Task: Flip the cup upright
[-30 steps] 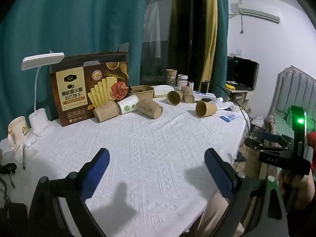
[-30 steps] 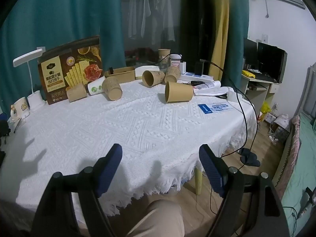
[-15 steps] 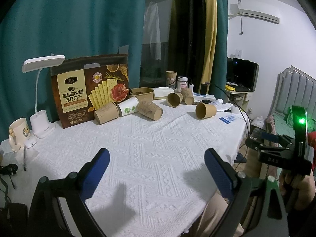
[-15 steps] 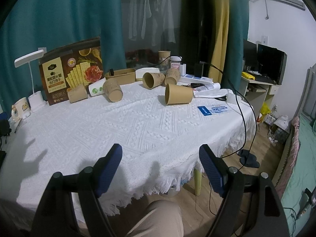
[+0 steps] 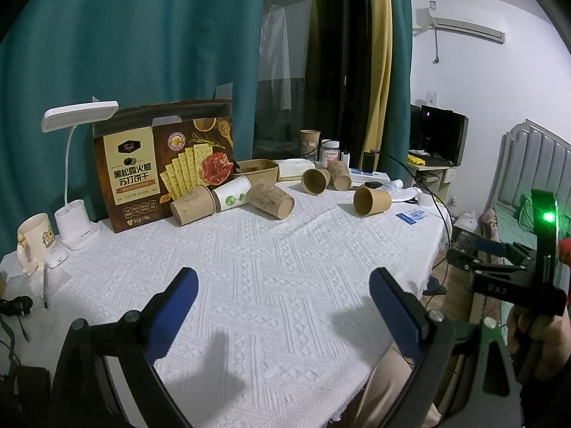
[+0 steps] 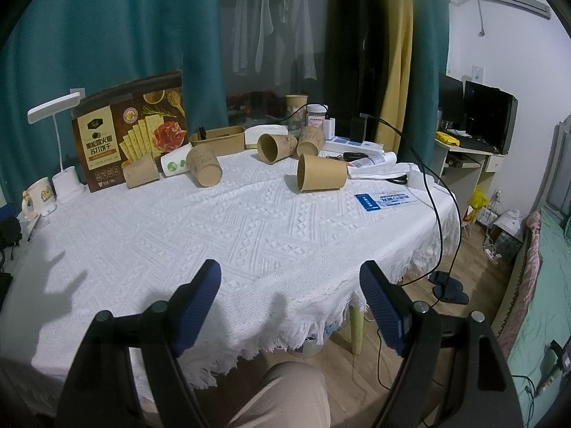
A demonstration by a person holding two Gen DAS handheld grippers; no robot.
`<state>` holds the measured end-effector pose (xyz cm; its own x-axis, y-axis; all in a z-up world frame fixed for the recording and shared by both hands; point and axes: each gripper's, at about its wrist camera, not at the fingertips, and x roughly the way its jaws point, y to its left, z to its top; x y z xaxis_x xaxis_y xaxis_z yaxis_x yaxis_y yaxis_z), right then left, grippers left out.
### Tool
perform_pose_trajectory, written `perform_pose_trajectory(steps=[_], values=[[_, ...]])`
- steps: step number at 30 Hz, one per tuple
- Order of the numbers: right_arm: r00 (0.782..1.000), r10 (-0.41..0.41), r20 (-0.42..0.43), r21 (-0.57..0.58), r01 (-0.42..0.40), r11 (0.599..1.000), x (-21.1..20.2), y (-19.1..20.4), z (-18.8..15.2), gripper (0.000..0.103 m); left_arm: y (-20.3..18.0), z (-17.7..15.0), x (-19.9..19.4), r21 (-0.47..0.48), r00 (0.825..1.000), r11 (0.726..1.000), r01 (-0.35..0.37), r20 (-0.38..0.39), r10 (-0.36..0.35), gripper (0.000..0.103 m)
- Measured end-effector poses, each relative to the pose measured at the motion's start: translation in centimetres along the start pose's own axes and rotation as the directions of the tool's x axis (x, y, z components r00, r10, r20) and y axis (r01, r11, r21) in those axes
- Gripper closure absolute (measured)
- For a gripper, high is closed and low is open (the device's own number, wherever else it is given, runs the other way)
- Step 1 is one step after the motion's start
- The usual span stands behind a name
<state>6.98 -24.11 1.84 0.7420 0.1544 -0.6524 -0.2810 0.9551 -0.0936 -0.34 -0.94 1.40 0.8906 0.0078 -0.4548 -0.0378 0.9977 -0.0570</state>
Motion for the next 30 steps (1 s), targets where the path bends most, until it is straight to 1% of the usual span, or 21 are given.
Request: perform_pose_trajectory(steps=[30], values=[[1.000, -0.001, 0.003, 0.004, 0.001, 1.000, -0.18, -0.09, 0.02, 0.025, 0.09, -0.26, 0.02, 0.001, 1.000, 1.000, 0.000, 0.005, 0.000, 0.006]])
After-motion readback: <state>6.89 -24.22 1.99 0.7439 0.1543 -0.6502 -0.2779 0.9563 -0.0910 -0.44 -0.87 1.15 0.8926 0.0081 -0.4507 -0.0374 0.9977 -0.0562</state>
